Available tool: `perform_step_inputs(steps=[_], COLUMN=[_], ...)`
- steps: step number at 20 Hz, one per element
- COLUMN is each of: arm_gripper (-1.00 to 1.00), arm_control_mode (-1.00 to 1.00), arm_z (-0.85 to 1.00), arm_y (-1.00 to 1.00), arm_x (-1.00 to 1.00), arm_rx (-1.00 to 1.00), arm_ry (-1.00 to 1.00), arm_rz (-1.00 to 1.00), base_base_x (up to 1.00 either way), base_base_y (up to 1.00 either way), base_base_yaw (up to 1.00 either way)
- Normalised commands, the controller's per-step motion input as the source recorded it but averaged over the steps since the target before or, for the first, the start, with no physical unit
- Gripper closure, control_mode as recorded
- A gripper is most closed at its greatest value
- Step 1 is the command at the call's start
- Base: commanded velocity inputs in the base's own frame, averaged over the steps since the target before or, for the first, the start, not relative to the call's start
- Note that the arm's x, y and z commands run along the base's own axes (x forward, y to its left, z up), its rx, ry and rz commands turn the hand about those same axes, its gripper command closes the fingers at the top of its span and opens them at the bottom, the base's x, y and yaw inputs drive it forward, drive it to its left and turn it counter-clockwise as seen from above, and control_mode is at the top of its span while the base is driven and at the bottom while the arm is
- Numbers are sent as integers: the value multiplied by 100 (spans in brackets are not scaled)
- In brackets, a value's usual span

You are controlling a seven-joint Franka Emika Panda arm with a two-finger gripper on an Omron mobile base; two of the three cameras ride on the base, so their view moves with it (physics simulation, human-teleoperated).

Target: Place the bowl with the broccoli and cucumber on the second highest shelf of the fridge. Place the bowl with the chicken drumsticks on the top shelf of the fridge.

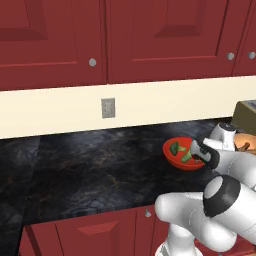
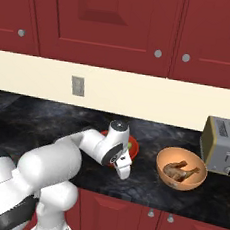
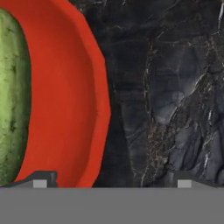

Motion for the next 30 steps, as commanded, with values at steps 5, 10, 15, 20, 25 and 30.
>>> perform_step_inputs(steps=[5,10,15,20,25,30], arm_gripper=[-100,-100,-100,-100,100,100], arm_control_mode=[-100,-100,-100,-100,-100,-100], arm_z=[-40,-27,-2,4,-36,-17], arm_y=[-4,-1,0,5,1,5], arm_x=[34,34,9,7,9,1], arm_rx=[0,0,3,0,0,-1], arm_ry=[2,0,-1,0,2,1], arm_rz=[-4,-4,-3,0,0,0], base_base_x=[0,0,0,0,0,0], base_base_y=[0,0,0,0,0,0], base_base_yaw=[0,0,0,0,0,0])
